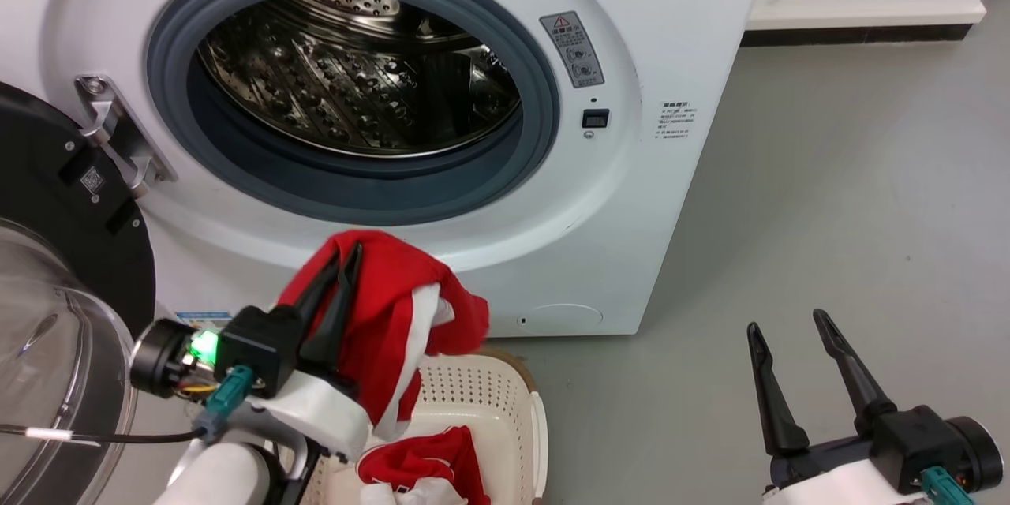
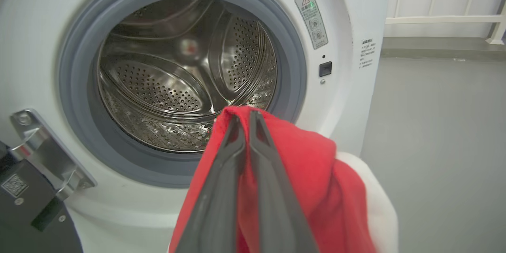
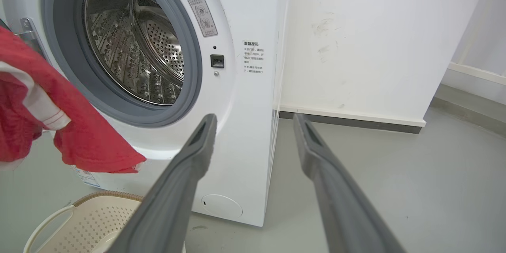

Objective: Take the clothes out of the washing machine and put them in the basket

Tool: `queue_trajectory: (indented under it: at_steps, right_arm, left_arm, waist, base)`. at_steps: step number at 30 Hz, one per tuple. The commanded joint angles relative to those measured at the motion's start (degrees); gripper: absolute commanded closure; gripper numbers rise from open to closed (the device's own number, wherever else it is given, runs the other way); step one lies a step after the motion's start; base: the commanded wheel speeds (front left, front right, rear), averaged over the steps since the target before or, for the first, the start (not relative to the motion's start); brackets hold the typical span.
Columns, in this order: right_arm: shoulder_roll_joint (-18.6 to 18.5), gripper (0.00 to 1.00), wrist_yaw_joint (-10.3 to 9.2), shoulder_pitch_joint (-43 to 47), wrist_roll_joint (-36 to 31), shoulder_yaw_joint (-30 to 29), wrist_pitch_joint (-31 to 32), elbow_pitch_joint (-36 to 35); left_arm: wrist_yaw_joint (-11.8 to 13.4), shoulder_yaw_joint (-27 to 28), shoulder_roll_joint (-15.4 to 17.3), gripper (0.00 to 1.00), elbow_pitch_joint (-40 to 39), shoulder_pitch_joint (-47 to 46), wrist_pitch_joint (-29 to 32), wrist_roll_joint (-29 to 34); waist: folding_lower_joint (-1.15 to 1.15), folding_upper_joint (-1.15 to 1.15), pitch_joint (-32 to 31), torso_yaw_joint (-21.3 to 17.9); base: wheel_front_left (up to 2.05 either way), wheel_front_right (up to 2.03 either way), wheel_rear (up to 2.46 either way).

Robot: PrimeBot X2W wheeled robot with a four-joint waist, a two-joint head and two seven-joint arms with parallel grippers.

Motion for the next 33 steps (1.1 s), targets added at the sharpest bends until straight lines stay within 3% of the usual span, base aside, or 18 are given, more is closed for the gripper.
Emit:
queue_trajectory:
  at_steps: [1,7,17,33]
  right_arm:
    - [0.05,0.00,-0.04,-0.86,-0.49,-0.06,-0.13,-0.35]
    - [0.06,0.00,-0.04,-2.84,-0.50,-0.07,-0.13,-0.71]
    - [0.06,0.00,-0.04,-8.20,0.01,-0.03,-0.13,-1.79]
    - [0.07,0.00,-0.04,-19.60,2.82,-1.15,-0.13,-4.63]
  left_arm:
    - [-0.33,-0.47,-0.31,1.00,0.80,0.80,-0.16,-0.12]
    - [-2.45,-2.64,-2.21,1.00,6.89,2.25,-1.55,-1.72]
    - [-7.55,-4.85,-7.22,1.00,28.00,-2.57,-5.25,-3.37]
    - [-13.90,-8.27,-12.68,1.00,62.90,-25.01,-6.63,0.49]
  waist:
    - [0.00,0.00,0.92,0.06]
    - [0.00,0.00,4.63,-0.56]
    - [0.00,0.00,14.65,-2.84]
    - [0.00,0.00,36.41,-7.83]
  base:
    - [0.00,0.00,0.00]
    - [0.00,0.00,0.00]
    - [0.00,0.00,0.00]
    - [0.00,0.00,0.00]
